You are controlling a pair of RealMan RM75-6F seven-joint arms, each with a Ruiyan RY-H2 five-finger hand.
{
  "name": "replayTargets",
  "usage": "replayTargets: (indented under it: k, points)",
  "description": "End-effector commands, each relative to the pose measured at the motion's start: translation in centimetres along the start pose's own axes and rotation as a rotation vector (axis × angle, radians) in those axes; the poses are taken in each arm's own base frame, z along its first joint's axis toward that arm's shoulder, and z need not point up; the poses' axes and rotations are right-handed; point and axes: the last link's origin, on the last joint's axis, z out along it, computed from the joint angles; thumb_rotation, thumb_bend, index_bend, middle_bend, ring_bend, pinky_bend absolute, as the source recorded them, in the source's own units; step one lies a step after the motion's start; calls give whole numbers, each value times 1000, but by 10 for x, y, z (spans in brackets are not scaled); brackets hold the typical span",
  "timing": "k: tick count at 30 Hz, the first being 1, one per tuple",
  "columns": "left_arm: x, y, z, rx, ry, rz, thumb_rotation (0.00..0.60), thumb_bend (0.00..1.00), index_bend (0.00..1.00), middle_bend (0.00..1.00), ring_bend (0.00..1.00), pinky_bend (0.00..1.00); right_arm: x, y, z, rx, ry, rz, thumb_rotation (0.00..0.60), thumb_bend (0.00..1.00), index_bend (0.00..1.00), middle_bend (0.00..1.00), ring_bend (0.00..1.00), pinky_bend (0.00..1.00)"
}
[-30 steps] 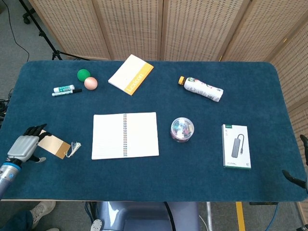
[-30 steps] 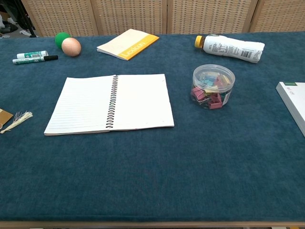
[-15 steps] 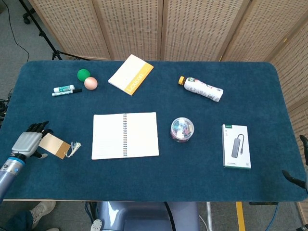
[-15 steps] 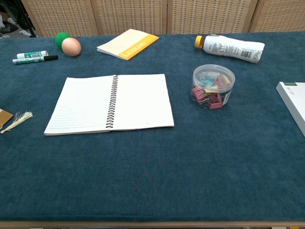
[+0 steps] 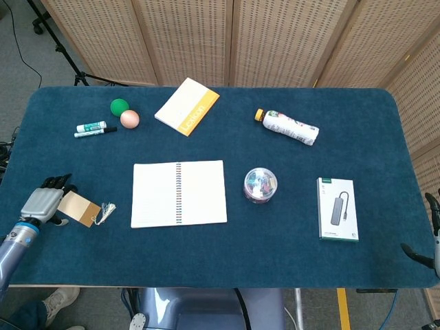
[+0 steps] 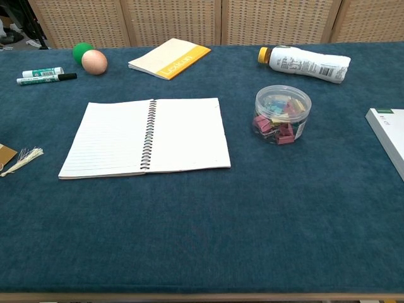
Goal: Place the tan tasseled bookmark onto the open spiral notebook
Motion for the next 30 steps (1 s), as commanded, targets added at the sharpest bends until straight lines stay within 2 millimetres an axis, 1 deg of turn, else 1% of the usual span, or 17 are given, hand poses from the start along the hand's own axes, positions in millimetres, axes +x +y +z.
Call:
replayTargets:
  k: [1, 3, 5, 6, 12, 21, 30]
  points:
    - [-1, 1, 2, -1, -4, -2, 600, 142, 274, 0, 0, 0, 0, 0, 0, -1, -1, 1, 600, 0, 0, 0, 0, 0]
    - [-1, 1, 2, 0, -8, -8, 600, 188, 298, 0, 0, 0, 0, 0, 0, -1, -1, 3, 600, 0, 0, 0, 0, 0]
    - [-1, 1, 2, -1, -13, -9, 600, 285, 341, 0, 0, 0, 0, 0, 0, -2, -2, 4, 600, 0, 0, 0, 0, 0]
    - [-1, 1, 2, -1, -18, -8, 600, 311, 350, 0, 0, 0, 1, 0, 0, -2, -2, 5, 600, 0, 0, 0, 0, 0]
    - [0, -3, -2, 4, -21, -10, 600, 400, 361, 0, 0, 0, 0, 0, 0, -2, -9, 7, 600, 0, 0, 0, 0, 0]
    - [-1, -7, -6, 9, -27, -2, 600, 422, 382, 0, 0, 0, 0, 0, 0, -3, -15, 8, 600, 0, 0, 0, 0, 0]
    - [5, -8, -11, -3, -6, 5, 600, 440, 390, 0, 0, 0, 1, -1, 0, -5, -16, 11, 600, 0, 0, 0, 0, 0]
